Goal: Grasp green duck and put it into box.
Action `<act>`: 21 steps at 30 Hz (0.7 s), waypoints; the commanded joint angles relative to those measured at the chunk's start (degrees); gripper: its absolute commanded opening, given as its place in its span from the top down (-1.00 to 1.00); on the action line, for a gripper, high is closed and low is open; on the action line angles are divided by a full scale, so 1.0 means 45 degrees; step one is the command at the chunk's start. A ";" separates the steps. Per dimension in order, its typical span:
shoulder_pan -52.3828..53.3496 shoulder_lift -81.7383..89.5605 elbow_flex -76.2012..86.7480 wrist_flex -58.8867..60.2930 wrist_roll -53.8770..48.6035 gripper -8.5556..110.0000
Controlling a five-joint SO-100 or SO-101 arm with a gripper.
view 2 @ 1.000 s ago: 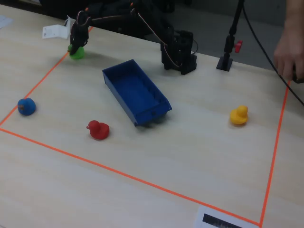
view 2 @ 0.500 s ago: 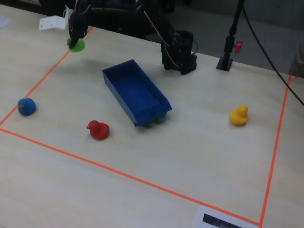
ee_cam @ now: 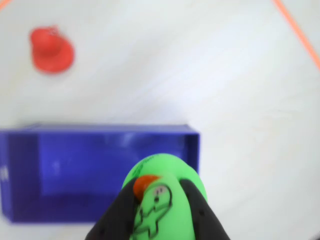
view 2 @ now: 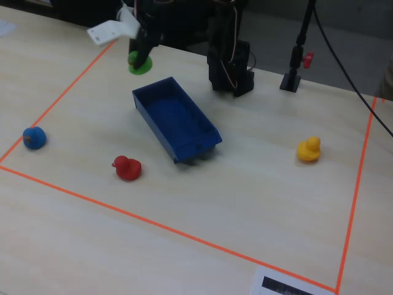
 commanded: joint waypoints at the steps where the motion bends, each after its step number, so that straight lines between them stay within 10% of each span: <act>1: -0.0039 0.2832 0.4512 -0.1445 -0.0801 0.85; 15: -0.2539 0.7090 1.0840 -0.2773 0.0156 0.85; 21: -0.2383 0.6914 1.0898 -0.3711 -0.0020 0.43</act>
